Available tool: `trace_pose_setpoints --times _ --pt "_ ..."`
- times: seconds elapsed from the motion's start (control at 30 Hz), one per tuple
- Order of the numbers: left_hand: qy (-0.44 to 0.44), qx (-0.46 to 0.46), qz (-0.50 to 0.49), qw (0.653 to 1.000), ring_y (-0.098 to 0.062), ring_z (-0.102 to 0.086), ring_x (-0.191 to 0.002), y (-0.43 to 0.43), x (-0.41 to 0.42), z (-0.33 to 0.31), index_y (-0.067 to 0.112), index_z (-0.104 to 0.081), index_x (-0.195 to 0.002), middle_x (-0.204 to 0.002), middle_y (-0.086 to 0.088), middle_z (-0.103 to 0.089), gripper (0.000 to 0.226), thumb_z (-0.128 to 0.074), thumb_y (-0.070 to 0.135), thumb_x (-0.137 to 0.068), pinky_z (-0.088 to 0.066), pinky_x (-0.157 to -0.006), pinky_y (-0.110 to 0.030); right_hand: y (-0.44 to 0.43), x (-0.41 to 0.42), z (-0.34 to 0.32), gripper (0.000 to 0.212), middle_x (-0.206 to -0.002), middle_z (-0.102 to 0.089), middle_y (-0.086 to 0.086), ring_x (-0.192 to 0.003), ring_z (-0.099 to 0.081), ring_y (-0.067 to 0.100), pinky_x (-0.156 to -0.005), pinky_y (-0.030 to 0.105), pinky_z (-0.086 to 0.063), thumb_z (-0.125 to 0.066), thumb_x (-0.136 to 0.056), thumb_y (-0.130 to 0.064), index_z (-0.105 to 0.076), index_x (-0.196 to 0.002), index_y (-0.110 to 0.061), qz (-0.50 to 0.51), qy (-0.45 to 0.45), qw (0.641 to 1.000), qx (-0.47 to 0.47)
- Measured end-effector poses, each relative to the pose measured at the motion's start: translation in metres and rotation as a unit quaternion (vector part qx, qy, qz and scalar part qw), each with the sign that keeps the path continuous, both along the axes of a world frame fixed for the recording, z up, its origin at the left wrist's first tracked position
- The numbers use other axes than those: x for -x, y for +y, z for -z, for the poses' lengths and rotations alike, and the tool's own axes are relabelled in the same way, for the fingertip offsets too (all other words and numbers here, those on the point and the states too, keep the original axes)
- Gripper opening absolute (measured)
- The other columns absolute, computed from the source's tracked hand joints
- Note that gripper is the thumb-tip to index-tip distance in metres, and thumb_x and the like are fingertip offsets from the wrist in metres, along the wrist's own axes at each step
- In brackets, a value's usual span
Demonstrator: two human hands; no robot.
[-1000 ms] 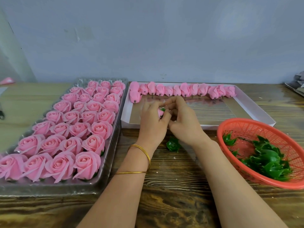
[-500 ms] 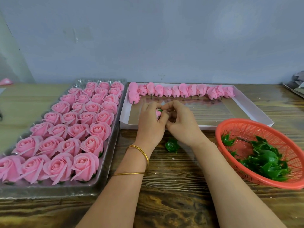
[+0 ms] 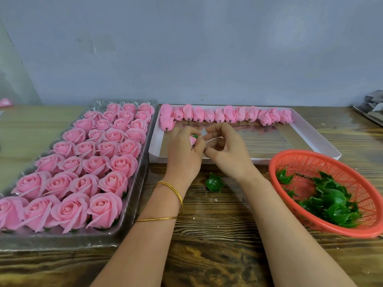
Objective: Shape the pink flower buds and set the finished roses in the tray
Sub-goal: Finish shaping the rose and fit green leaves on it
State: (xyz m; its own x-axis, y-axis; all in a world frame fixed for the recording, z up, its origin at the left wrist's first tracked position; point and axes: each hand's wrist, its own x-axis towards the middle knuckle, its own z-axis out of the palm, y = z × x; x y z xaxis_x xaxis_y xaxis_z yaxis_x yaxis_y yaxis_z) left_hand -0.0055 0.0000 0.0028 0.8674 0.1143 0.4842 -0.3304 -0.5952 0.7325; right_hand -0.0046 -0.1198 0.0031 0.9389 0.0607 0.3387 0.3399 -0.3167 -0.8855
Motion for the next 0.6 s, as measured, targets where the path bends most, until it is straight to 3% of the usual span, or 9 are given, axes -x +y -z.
trace_pose_setpoints --times 0.17,0.33,0.43,0.5,0.6 --pt "0.011 0.000 -0.027 1.000 -0.013 -0.053 -0.095 0.017 -0.003 -0.022 0.012 -0.065 -0.100 -0.111 -0.009 -0.060 0.012 -0.055 0.016 -0.094 -0.034 -0.067 -0.008 -0.003 0.001 -0.002 0.039 -0.101 -0.064 0.003 -0.076 -0.060 0.014 -0.074 0.031 -0.053 -0.063 -0.077 0.005 -0.053 -0.097 -0.027 0.014 0.016 1.000 -0.016" --pt "0.012 -0.036 -0.055 0.998 -0.017 -0.053 -0.105 0.053 0.012 -0.052 0.011 -0.066 -0.104 -0.118 -0.007 -0.060 0.016 -0.055 0.019 -0.095 -0.038 -0.091 -0.026 -0.002 -0.002 -0.001 0.039 -0.099 -0.065 0.000 -0.071 -0.057 0.007 -0.069 0.023 -0.049 -0.064 -0.078 0.004 -0.054 -0.090 -0.032 0.029 0.023 0.999 -0.016" --pt "-0.012 -0.065 -0.068 0.996 -0.007 -0.054 -0.069 0.085 0.025 -0.069 0.017 -0.066 -0.093 -0.087 0.005 -0.062 0.010 -0.056 0.020 -0.093 -0.041 -0.069 -0.023 -0.003 -0.004 0.001 0.038 -0.097 -0.065 0.001 -0.072 -0.057 0.009 -0.071 0.025 -0.048 -0.064 -0.078 0.004 -0.055 -0.088 -0.031 0.041 0.025 0.999 -0.016" --pt "-0.001 -0.102 -0.083 0.991 -0.003 -0.048 -0.058 0.115 0.031 -0.075 0.022 -0.066 -0.084 -0.071 0.013 -0.056 0.008 -0.061 0.024 -0.089 -0.035 -0.057 -0.021 -0.004 -0.005 0.003 0.036 -0.095 -0.065 0.000 -0.072 -0.056 0.007 -0.072 0.024 -0.048 -0.064 -0.078 0.004 -0.056 -0.088 -0.030 0.049 0.030 0.998 -0.015" --pt "0.018 -0.084 -0.121 0.989 -0.028 -0.060 -0.072 0.163 0.040 -0.075 0.036 -0.065 -0.074 -0.071 0.005 -0.063 0.011 -0.057 0.042 -0.072 -0.051 -0.073 -0.040 -0.007 -0.007 0.004 0.035 -0.093 -0.066 -0.004 -0.069 -0.056 0.001 -0.071 0.022 -0.048 -0.064 -0.078 0.002 -0.057 -0.088 -0.030 0.060 0.034 0.998 -0.006"
